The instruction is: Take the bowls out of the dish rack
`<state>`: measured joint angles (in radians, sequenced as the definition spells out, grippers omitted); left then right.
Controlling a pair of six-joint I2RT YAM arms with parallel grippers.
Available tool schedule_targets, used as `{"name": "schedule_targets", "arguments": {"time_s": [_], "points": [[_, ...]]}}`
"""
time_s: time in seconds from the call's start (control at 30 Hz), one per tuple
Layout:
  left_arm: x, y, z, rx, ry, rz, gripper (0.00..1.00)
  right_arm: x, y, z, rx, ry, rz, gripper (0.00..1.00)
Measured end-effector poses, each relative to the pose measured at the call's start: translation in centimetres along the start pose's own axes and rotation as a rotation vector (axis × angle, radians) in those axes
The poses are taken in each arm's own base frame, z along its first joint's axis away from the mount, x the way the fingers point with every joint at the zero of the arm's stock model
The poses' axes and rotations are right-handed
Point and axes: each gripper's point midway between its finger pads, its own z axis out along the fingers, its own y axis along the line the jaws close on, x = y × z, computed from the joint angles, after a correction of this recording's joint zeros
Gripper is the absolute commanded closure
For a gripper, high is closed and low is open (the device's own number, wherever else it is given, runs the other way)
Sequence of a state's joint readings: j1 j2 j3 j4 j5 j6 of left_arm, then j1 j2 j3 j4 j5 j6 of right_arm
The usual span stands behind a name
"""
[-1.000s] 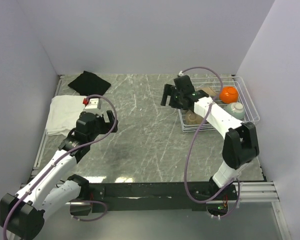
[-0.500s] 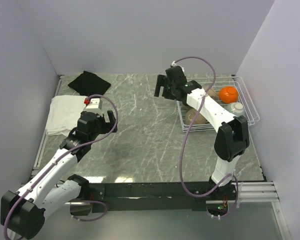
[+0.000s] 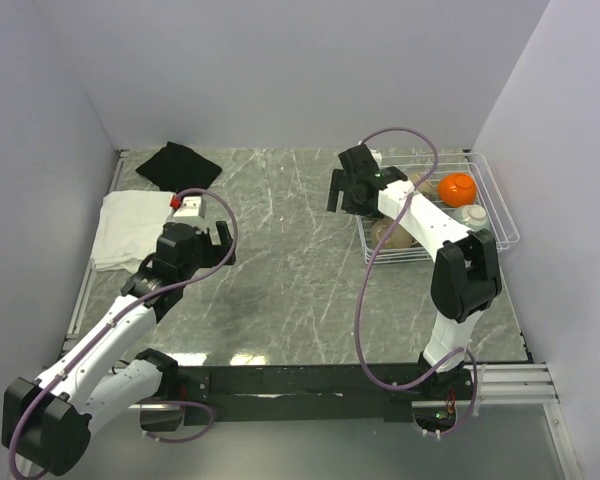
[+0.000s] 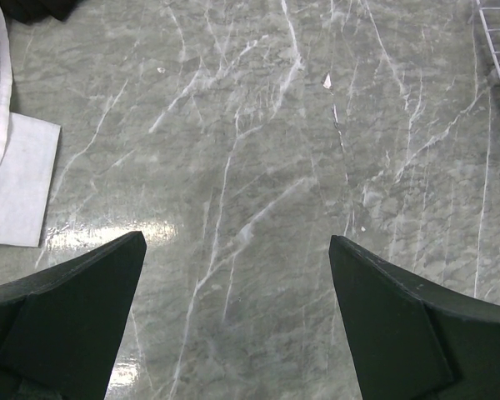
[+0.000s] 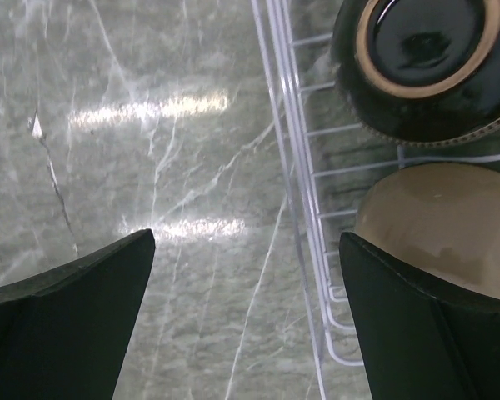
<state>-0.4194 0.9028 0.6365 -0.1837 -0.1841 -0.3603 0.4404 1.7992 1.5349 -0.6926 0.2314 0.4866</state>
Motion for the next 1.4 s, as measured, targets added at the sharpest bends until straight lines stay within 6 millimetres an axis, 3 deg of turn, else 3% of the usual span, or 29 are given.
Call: {"name": "schedule_targets", "arguments": {"time_s": [0.17, 0.6, 0.77, 0.87, 0.97, 1.17, 1.3, 1.4], "points": [[0.1, 0.0, 0.1, 0.001, 0.005, 0.001, 0.01, 0.4, 1.4, -0.1, -0.058, 0.042, -0.004, 0.00], [0.0, -0.1, 0.0, 0.001, 0.002, 0.000, 0.01, -2.8, 6.7, 1.9, -0.139, 0.066, -0.038, 0.00], [0.0, -0.1, 0.0, 0.002, 0.003, 0.000, 0.00, -4.2, 8.4, 0.7, -0.211, 0.023, -0.076, 0.00], [0.0, -0.1, 0.0, 0.002, 0.003, 0.000, 0.01, -5.4, 8.2, -1.0, -0.234, -0.029, -0.103, 0.00], [0.0, -0.1, 0.0, 0.002, 0.003, 0.000, 0.01, -6.2, 5.6, -3.3, -0.221, -0.073, -0.116, 0.00], [0.0, 0.0, -0.1, -0.001, 0.011, 0.008, 0.01, -7.6, -5.4, -7.3, -0.085, -0.174, -0.060, 0.00], [-0.7, -0.1, -0.2, 0.001, -0.004, 0.025, 0.01, -6.8, -11.7, -7.4, 0.026, -0.194, -0.007, 0.00], [-0.8, 0.1, -0.1, -0.006, -0.008, 0.038, 0.01, -6.0, -14.0, -6.3, 0.089, -0.202, -0.048, 0.00]]}}
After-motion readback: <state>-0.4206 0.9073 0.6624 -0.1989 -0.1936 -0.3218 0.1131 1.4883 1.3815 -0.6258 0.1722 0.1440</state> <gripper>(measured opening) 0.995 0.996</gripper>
